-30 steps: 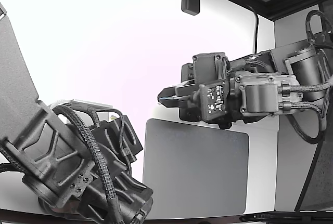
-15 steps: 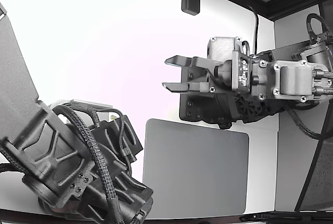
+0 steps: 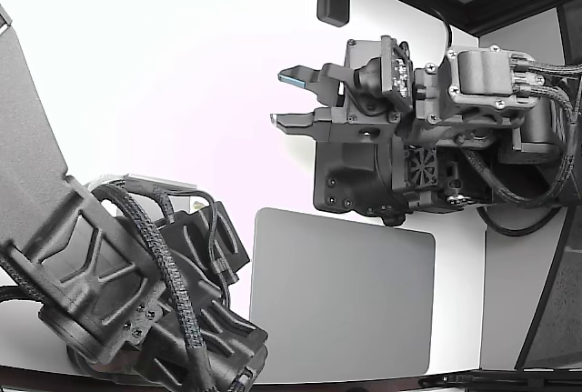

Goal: Peel off protective film from adhesive tape.

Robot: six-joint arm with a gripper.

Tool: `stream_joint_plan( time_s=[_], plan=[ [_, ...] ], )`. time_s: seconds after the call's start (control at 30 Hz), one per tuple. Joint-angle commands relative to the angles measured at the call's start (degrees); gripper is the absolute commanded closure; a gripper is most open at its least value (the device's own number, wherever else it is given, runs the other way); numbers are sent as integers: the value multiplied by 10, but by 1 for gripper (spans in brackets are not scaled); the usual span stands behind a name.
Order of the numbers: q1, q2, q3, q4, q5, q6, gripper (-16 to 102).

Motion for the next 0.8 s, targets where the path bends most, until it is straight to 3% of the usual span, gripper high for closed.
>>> stream_joint_plan(
  time_s=[0.0, 0.13, 0.23, 0.77],
  plan=[
    [-14, 13, 4, -2, 18, 16, -14],
    [-26, 13, 9, -7, 3, 8, -13],
    [-25, 13, 9, -5, 31, 25, -14],
    [-25, 13, 9, -5, 31, 25, -14]
  ],
)
